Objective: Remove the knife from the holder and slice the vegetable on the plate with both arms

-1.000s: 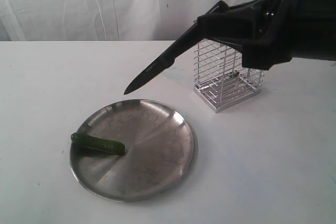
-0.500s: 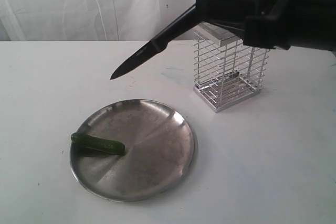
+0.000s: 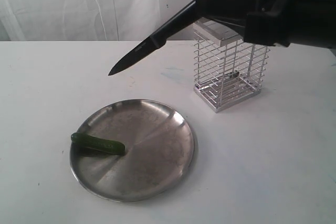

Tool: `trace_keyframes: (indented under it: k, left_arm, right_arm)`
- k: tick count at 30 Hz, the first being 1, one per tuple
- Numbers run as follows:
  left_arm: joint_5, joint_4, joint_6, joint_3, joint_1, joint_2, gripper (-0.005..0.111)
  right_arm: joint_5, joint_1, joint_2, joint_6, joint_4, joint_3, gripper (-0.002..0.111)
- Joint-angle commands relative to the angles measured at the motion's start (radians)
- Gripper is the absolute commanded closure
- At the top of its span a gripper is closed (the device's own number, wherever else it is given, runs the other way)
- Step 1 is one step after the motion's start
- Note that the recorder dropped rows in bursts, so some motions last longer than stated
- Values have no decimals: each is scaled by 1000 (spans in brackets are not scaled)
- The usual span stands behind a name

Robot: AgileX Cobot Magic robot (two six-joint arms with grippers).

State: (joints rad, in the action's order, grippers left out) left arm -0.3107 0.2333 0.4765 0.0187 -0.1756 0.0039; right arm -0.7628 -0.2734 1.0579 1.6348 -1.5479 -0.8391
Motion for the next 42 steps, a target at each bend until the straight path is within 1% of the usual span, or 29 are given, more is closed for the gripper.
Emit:
trace_keyframes:
  k: [1,2,3,4,6,7,8,9,11,13,14,15,17,19,21,23,26,28,32,35,42]
  left_arm:
    - [5,-522,383,204,1,12,107]
    - [33,-663,456,257,1,33,107]
    - [71,-764,540,310,1,66,107]
    - [111,-905,613,387,1,106,107]
    - [193,-1066,715,478,1,196,107]
    - [205,-1158,768,513,1,267,107]
    - [192,-1206,798,526,1,318,107]
    - [154,-1261,833,529,1,371,106]
    - [-37,-1359,950,520,1,509,97]
    - [-258,-1452,1056,518,1,663,83]
    - [-329,-1475,1079,518,1,738,77]
    - [-364,-1486,1086,518,1,810,75]
    - [-367,-1493,1075,518,-6,923,75]
    - [-350,-1464,1021,518,-23,1026,75]
    - [-352,-1399,956,518,-48,1098,75]
    - [-351,-1302,862,518,-87,1158,75]
    - [-351,-1099,661,518,-162,1220,75]
    - [-351,-1004,557,518,-208,1248,75]
    - [-349,-840,412,518,-274,1305,75]
    - [-357,-741,330,520,-294,1334,75]
    - [-453,-582,206,526,-295,1393,75]
  right_arm:
    - [-3,5,-7,-9,25,3,108]
    - [-3,5,-7,-9,25,3,108]
    - [-3,5,-7,-9,25,3,108]
    - [-3,5,-7,-9,27,3,108]
    - [-3,5,-7,-11,27,3,108]
    - [2,5,-7,-16,33,3,108]
    - [7,5,-7,-18,36,3,108]
    - [14,5,-7,-20,38,1,108]
    - [30,5,-7,-20,52,-5,108]
    - [39,5,-7,-28,87,-10,108]
    - [39,5,-7,-42,110,-12,108]
    - [35,5,-7,-67,148,-12,108]
    - [32,5,-7,-99,199,-12,108]
    - [32,5,-7,-129,240,-12,108]
    - [32,5,-6,-164,257,-12,108]
    - [32,5,4,-174,264,-12,108]
    - [19,5,36,-176,297,-12,108]
    - [-6,5,62,-200,333,-12,108]
    - [-48,5,115,-250,368,-12,108]
    - [-58,5,129,-252,369,-12,108]
    - [-63,1,133,-264,335,-12,108]
